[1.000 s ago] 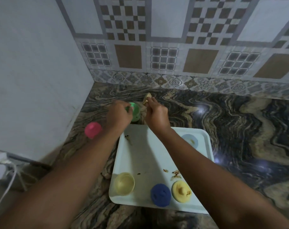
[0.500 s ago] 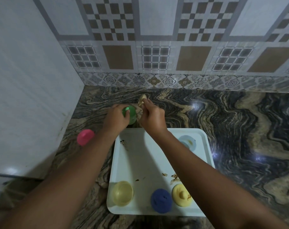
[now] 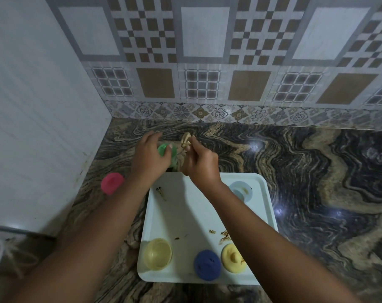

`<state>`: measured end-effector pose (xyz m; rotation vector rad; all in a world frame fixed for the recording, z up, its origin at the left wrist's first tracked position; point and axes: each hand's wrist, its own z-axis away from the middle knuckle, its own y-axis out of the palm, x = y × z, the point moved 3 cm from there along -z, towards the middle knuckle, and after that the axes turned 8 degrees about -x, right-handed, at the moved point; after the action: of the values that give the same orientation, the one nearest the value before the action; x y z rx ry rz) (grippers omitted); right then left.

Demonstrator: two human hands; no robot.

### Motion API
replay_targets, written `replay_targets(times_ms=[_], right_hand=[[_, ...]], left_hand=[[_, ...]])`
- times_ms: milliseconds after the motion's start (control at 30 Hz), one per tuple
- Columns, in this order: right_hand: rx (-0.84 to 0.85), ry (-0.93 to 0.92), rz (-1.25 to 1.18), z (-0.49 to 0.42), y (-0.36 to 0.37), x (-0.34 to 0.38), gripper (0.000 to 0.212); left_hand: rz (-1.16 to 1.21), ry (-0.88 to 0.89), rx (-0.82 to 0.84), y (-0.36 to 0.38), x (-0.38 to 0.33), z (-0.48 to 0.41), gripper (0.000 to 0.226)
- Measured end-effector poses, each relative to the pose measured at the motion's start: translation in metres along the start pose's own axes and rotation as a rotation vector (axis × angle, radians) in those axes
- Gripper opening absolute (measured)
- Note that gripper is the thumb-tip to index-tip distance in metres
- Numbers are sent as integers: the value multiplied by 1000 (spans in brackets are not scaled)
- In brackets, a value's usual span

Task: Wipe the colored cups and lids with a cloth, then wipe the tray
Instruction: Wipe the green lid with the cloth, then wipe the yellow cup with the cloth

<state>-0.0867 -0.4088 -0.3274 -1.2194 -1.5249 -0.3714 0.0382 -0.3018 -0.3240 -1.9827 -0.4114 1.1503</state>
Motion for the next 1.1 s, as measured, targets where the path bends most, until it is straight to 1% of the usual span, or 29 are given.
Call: replay_targets(times_ms=[100,200,300,367,433,500,533,633,767,900,1000,1100], right_hand=[[31,22,-11,17,-16,15,30],[74,18,-12,42,-31,25,32],[118,48,-23,76,-43,26,33],[171,43,-20,101,-49,23,33],[229,44,-41,124,-53,20,32],[267,65,-54,144,-57,18,33],[276,69,-45,152,-59,17,33],[299,54,21,171,-64,12,35],[354,25,57,192,-65,8,35],[382,19,45,204,-64,9,34],[373,25,46,208,-64,12,34],[372,61,64,208,-63,10,34]], left_hand=[[113,-11,-73,-32,-15,23,42],[202,-81,-63,-60,-22,64,31],[187,-64,62,-76,-19,110,27],[125,-9,210,-80,-11,141,33],[26,85,317,-83,-1,167,47],[-58,129,369,-87,9,189,60],[-83,133,382,-89,13,199,61],[-117,100,418,-86,24,223,53],[-113,124,412,-75,32,245,37],[-100,166,322,-65,40,255,19],[-121,216,242,-60,42,256,13],[-129,250,223,-58,42,256,8]])
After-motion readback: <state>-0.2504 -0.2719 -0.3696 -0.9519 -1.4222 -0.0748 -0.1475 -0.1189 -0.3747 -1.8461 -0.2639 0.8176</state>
